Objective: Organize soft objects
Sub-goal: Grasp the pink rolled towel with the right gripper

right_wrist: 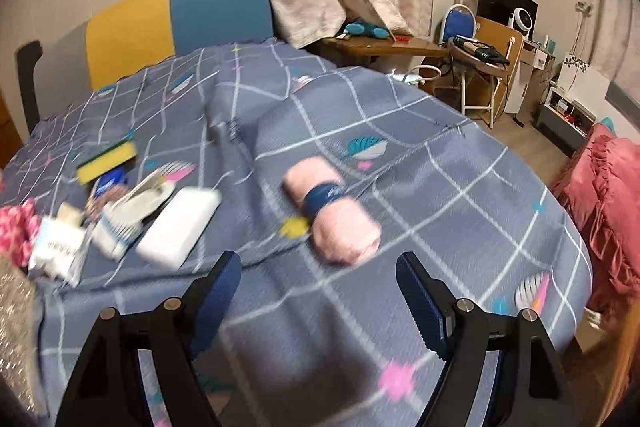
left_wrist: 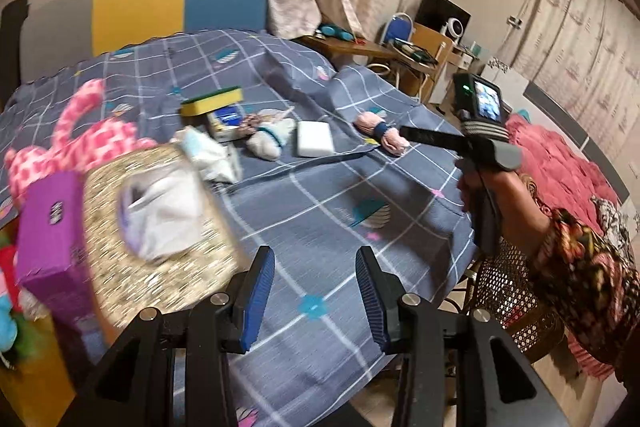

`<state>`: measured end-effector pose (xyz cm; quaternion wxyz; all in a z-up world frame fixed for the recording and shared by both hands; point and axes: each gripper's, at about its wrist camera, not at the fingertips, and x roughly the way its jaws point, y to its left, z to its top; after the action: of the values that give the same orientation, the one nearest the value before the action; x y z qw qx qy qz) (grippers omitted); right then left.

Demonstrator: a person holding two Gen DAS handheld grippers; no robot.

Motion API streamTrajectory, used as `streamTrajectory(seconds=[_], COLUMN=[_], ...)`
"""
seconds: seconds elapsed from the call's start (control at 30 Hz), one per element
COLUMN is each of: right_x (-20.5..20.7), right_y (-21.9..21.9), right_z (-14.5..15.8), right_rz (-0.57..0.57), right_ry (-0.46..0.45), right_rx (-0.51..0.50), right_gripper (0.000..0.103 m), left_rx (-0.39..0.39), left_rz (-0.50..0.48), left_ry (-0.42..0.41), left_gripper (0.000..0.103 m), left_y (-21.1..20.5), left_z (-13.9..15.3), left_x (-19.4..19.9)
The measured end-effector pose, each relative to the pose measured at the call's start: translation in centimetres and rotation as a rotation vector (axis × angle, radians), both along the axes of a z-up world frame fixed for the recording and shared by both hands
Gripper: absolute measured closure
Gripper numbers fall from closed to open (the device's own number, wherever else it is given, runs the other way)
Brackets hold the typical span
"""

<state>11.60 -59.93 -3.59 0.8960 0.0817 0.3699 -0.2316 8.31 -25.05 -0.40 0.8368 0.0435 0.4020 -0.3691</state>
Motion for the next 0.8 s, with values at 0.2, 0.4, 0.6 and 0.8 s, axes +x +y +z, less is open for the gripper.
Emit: streamTrajectory(seconds=[0.2, 0.4, 0.6, 0.8], right_x=[3.5, 7.6, 9.8, 10.2], right_y=[-3.4, -3.6, -4.8, -5.8], right_z=[-2.0, -3.7, -5.8, -6.1], right_rz=[0.023, 0.132, 0.137, 0.101], right_ry=[-0.008, 0.036, 0.111, 0.162], right_rx=[0.032, -0.008, 0.036, 0.046], right_gripper=[0.022, 0.023, 0.025, 0.06], left_rx=[0.023, 0.064, 0.098, 0.123], left_rz=[0.0, 0.016, 0.03, 0.072], left_ry=[0.011, 0.021, 0.035, 0.062], left_gripper=[0.061, 0.061, 0.061, 0.061], left_y=[-4.1, -7.8, -11.3, -14.3], left_z=[0.0, -0.6, -1.7, -3.0], left_x=[1.1, 2.8, 4.4, 6.4])
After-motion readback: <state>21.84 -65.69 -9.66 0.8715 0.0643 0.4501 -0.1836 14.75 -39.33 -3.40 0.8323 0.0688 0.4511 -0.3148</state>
